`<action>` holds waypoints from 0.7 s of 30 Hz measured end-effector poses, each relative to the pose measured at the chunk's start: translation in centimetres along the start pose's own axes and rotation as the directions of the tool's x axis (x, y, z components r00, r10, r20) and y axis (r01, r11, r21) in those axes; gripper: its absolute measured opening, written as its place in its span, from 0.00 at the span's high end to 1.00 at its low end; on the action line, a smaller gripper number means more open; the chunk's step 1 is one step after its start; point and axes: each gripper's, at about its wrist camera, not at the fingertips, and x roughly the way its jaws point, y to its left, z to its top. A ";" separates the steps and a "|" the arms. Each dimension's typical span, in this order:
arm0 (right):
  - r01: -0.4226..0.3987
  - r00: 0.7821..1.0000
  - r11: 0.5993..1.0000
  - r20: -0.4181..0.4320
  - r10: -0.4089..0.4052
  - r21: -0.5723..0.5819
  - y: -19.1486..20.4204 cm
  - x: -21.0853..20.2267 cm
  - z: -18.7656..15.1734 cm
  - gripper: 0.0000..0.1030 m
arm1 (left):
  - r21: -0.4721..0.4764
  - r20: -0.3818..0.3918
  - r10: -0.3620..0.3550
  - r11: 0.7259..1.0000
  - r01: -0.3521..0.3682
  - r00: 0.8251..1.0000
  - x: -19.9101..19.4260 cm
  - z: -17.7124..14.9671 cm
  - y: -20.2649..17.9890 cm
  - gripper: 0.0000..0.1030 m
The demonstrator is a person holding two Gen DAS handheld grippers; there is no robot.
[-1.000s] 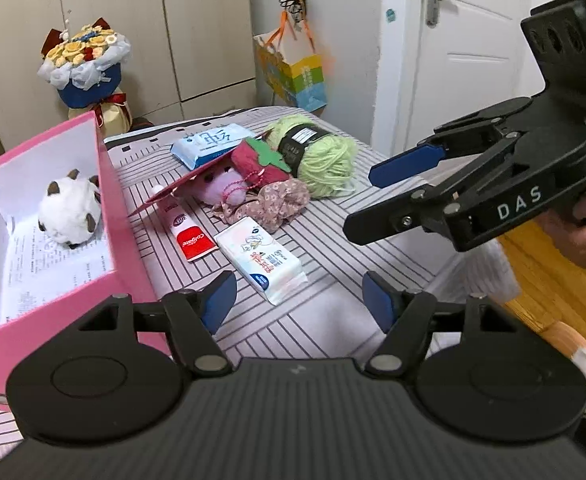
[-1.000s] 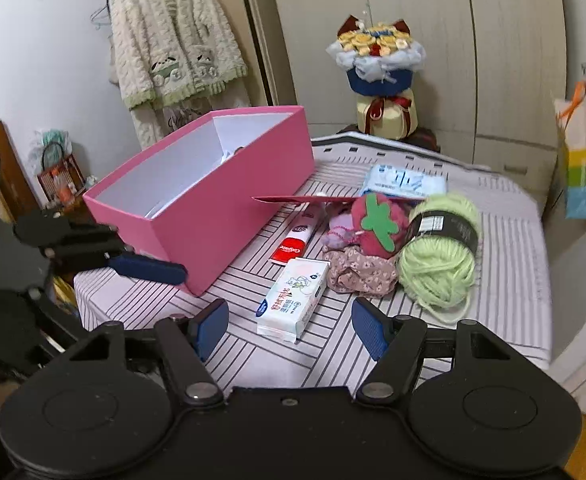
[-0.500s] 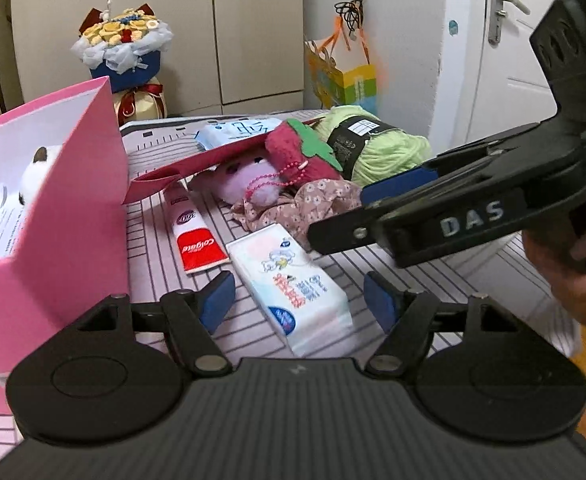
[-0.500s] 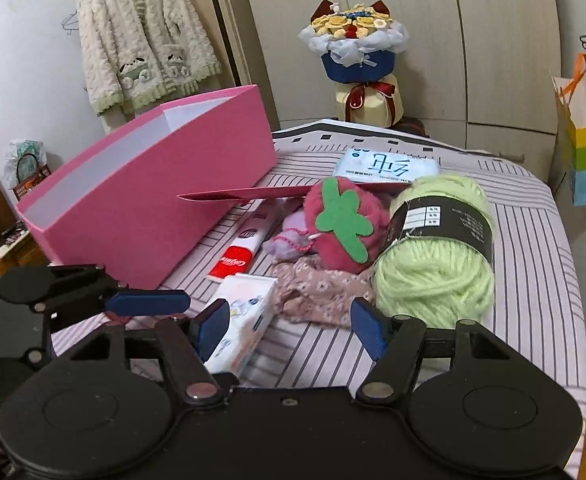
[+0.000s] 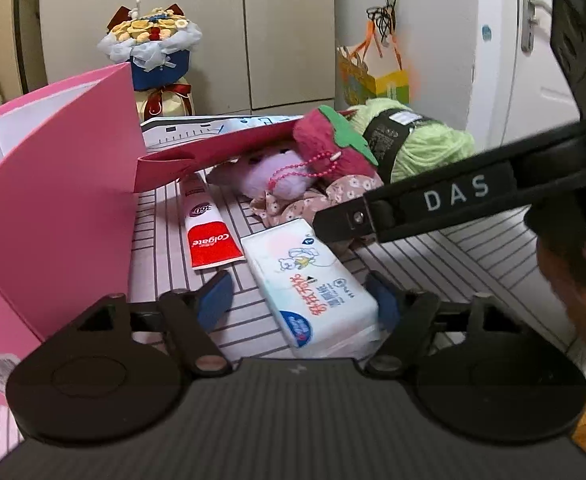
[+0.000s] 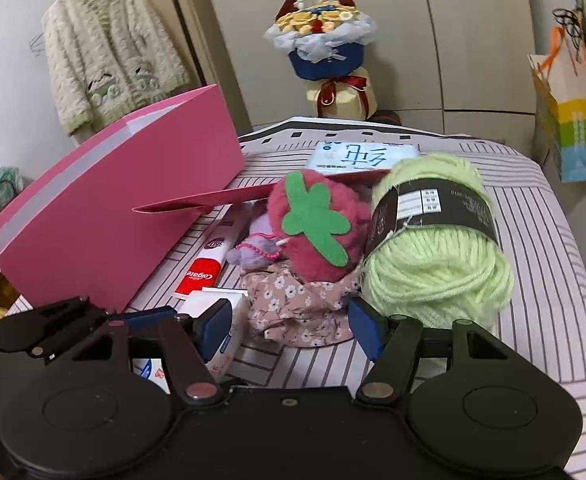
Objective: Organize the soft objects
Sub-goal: 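Grasp the white tissue pack with the left gripper, then grasp the floral pink scrunchie with the right gripper while the left holds the tissue pack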
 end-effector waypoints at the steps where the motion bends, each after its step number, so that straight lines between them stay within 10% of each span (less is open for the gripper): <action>1: 0.001 1.000 1.000 0.003 -0.001 0.007 -0.1 0.1 -0.2 0.33 | 0.003 0.005 0.004 1.000 -0.004 1.000 -0.1 -0.1 0.0 0.45; 21: 0.127 0.992 0.990 0.004 -0.127 -0.067 1.4 1.8 -0.3 0.17 | -0.033 0.009 0.051 0.998 -0.051 0.999 -1.6 -0.9 1.1 0.59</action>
